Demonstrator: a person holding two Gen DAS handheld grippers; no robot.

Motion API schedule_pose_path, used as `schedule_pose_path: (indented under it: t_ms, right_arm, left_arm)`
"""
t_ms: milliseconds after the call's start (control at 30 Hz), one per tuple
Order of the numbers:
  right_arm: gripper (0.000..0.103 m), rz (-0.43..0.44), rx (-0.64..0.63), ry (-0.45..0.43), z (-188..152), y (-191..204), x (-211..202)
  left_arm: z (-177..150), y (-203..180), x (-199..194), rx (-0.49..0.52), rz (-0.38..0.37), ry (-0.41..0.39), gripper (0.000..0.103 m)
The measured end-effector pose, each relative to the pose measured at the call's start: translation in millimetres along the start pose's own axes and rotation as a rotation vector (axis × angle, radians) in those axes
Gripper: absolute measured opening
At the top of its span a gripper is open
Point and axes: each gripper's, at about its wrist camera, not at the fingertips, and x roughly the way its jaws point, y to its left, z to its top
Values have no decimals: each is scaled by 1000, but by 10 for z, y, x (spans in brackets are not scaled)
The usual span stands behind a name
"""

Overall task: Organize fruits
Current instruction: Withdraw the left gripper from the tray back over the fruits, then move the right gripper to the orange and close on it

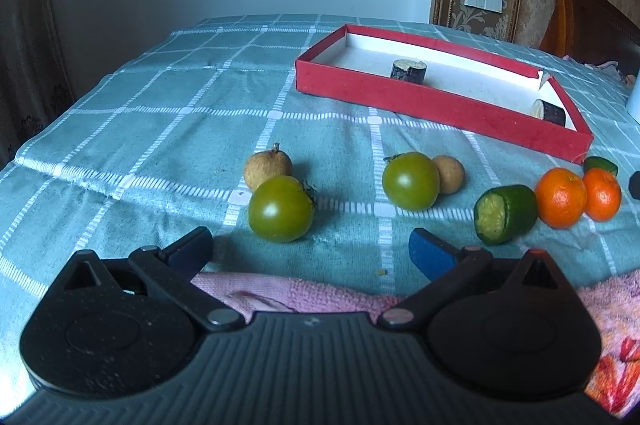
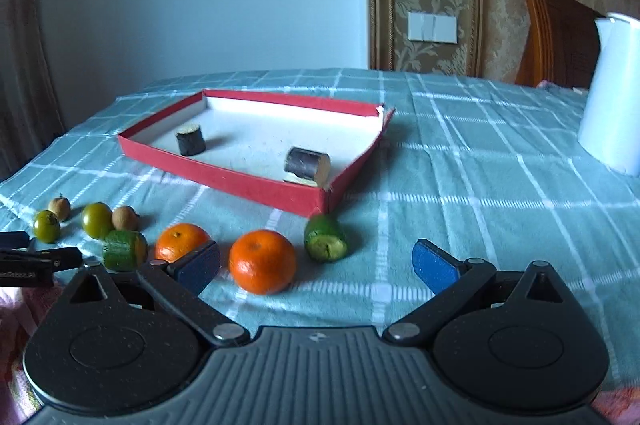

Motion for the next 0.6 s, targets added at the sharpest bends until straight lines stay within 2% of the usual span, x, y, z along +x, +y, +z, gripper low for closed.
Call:
schedule_pose_path:
  t_ms: [133,233,267,300,367,400,600]
  right_arm:
    - [97,24,-100,-34,-27,179,-54]
    - [81,51,-114,-7,-47,233,-12]
    - [70,56,-113,-1,-49,234,5]
    - [66,61,-113,10,-50,239,29]
    - [64,64,-112,17,-63,243,56]
    - [60,66,-114,20,-66,247,65]
    - [60,74,-130,41,-67,298,140]
  left_arm:
    - [38,-5,55,1,12,5,103]
    - [49,-6,69,9,6,5,103]
    - [48,0,73,10,3,5,103]
    - [44,4,75,12,1,3,103]
    - [44,6,78,14,-1,1,103]
    - [47,3,82,15,-1,2,103]
    - [110,-19,121,9,5,30,103]
